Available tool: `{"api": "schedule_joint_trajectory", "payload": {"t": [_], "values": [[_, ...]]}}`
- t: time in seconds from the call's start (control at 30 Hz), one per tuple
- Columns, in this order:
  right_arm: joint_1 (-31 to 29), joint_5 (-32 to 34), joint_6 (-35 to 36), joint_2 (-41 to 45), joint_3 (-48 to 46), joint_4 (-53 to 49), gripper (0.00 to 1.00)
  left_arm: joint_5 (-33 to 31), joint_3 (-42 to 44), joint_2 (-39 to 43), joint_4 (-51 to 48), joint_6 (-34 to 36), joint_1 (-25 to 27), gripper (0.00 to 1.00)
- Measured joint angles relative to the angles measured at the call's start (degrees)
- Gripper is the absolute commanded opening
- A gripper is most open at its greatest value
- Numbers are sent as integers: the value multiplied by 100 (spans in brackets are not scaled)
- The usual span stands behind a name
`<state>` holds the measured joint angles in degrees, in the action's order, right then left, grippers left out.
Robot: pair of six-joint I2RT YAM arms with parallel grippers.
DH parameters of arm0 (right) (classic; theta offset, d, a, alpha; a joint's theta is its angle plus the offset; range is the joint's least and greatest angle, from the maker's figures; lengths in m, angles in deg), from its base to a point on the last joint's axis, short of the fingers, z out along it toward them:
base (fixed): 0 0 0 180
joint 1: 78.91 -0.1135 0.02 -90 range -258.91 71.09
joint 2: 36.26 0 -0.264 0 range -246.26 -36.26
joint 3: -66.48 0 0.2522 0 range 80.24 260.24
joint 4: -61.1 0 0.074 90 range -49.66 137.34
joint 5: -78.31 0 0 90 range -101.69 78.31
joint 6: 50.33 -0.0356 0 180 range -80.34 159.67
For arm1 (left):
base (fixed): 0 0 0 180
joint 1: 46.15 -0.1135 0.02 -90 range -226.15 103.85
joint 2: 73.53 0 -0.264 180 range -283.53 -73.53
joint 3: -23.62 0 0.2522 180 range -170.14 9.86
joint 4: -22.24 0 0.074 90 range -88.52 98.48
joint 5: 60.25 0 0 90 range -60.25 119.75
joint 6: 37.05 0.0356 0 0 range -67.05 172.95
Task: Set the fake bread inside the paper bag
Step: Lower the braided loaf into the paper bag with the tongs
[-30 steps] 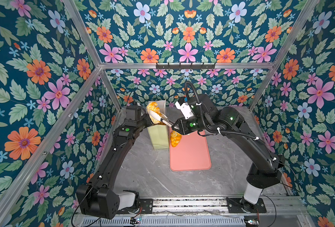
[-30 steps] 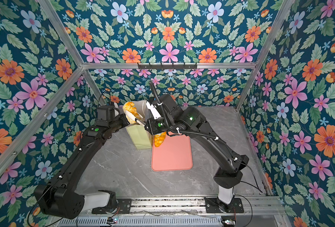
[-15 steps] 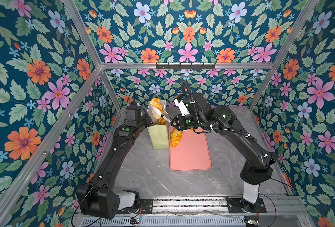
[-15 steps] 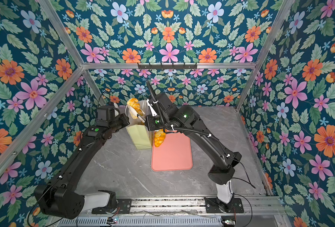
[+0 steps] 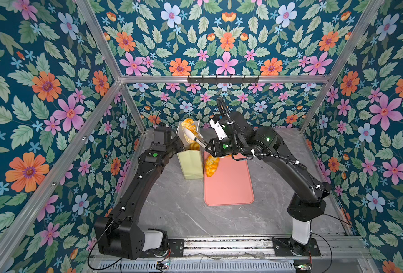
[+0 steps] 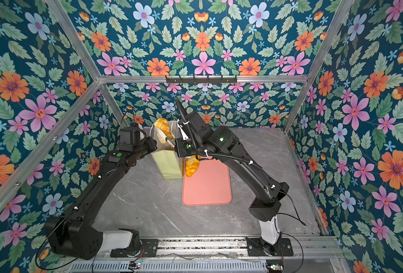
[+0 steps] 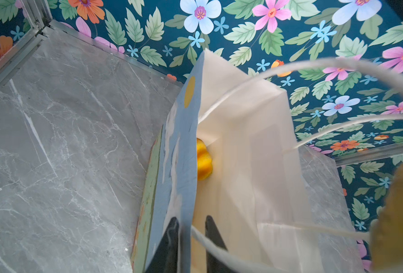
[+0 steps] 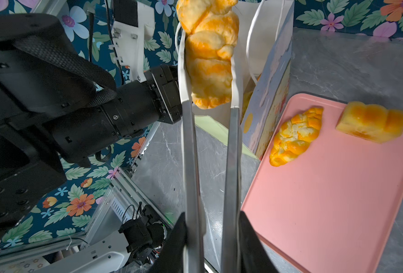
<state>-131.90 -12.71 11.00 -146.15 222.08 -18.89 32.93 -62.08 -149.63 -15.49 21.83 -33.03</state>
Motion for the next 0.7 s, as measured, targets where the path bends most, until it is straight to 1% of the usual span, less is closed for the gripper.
{"api": "schedule_joint_trajectory", "payload": {"t": [0.1,0.23,0.43,0.7], "values": [[-2,7,-2,-42,-13,0,21,-11,0,-28,0,2,0,12],[0,13,-24,-105,-15,0,21,-13,57,-2,92,0,0,9],[-2,9,-70,-229,2,2,21,94,225,83,295,-168,0,8],[2,11,-68,-463,267,-22,21,177,275,94,413,-221,-2,7]]}}
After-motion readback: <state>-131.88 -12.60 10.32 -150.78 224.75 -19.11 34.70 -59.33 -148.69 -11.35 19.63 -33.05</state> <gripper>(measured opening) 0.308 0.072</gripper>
